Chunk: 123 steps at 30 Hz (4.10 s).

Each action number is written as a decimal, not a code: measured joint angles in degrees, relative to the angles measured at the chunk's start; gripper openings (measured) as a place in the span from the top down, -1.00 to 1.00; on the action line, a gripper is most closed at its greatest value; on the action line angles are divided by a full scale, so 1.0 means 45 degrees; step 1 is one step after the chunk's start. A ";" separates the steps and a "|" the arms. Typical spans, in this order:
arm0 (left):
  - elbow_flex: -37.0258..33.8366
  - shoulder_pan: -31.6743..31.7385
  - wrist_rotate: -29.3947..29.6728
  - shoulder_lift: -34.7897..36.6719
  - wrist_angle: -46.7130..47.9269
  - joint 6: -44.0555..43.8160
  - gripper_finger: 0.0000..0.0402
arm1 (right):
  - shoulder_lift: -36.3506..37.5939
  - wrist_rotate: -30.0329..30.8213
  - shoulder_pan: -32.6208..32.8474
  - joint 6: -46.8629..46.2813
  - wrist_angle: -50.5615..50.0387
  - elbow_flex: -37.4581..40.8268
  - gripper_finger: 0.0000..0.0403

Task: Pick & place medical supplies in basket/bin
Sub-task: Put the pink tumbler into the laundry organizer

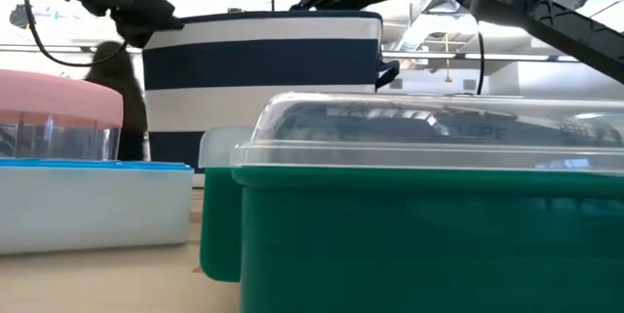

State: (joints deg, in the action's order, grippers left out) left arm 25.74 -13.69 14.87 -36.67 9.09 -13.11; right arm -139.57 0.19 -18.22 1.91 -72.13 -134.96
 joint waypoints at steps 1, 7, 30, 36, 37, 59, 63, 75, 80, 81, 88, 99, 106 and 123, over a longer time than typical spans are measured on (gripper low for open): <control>0.0000 0.0003 -0.0168 0.0000 0.0170 -0.0450 0.33 | 0.0117 0.0022 0.0023 -0.0009 -0.0129 0.0058 0.02; 0.0000 0.0000 -0.1856 0.0005 0.0533 -0.3032 0.33 | 0.0705 -0.0025 0.0141 -0.0097 -0.0372 0.0000 0.05; 0.0000 -0.0459 -0.3995 0.0000 0.0505 -0.6308 0.42 | 0.4235 -0.0063 0.0557 -0.0295 -0.0743 0.0005 0.08; 0.1260 -0.1140 -0.3699 0.0000 -0.0128 -0.5836 0.40 | 0.4824 -0.0068 0.1258 0.0350 -0.1103 0.0005 0.08; 0.1734 -0.1302 -0.3284 -0.0010 0.0565 -0.5689 0.39 | 0.4901 -0.0066 0.1363 0.0385 -0.1110 0.0005 0.08; 0.7480 -0.3835 -0.1173 -0.6199 1.0981 -1.1369 0.39 | 0.5308 -0.0063 0.2284 0.1814 -0.1577 0.0010 0.10; 0.7485 -0.4061 -0.2144 -0.7841 1.0789 -1.1774 0.39 | 0.5378 -0.0063 0.2472 0.1817 -0.1005 0.0001 0.09; 0.7485 -0.4036 -0.2928 -0.9801 1.1399 -1.2506 0.39 | 0.5363 -0.0068 0.2657 0.1899 -0.0822 0.0005 0.09; 0.7485 -0.4036 -0.2390 -0.9667 1.1431 -1.2516 0.39 | 0.5363 -0.0068 0.2662 0.1903 -0.0820 0.0005 0.08; 0.7485 -0.4036 -0.2362 -0.9673 1.1438 -1.2516 0.39 | 0.5363 -0.0067 0.2662 0.1904 -0.0817 0.0005 0.08; 0.7485 -0.4031 -0.1898 -0.9685 1.1479 -1.2550 0.39 | 0.5363 -0.0068 0.2662 0.1904 -0.0817 0.0005 0.11; 0.7446 -0.4041 -0.1799 -0.9821 1.1399 -1.2567 0.49 | 0.5358 -0.0068 0.2662 0.1688 -0.0822 0.0005 0.11; 0.7110 -0.4002 -0.2253 -1.0299 1.1072 -1.2457 0.48 | 0.5353 -0.0071 0.2699 0.1583 -0.0874 0.0005 0.08; 0.7354 -0.3993 -0.1506 -1.0287 1.1269 -1.1548 0.93 | 0.5353 -0.0068 0.2696 0.1583 -0.0817 0.0005 0.08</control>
State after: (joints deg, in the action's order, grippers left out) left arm 58.83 -31.66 8.09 -82.96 59.81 -65.07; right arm -115.48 -0.12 -6.09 9.04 -75.81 -134.93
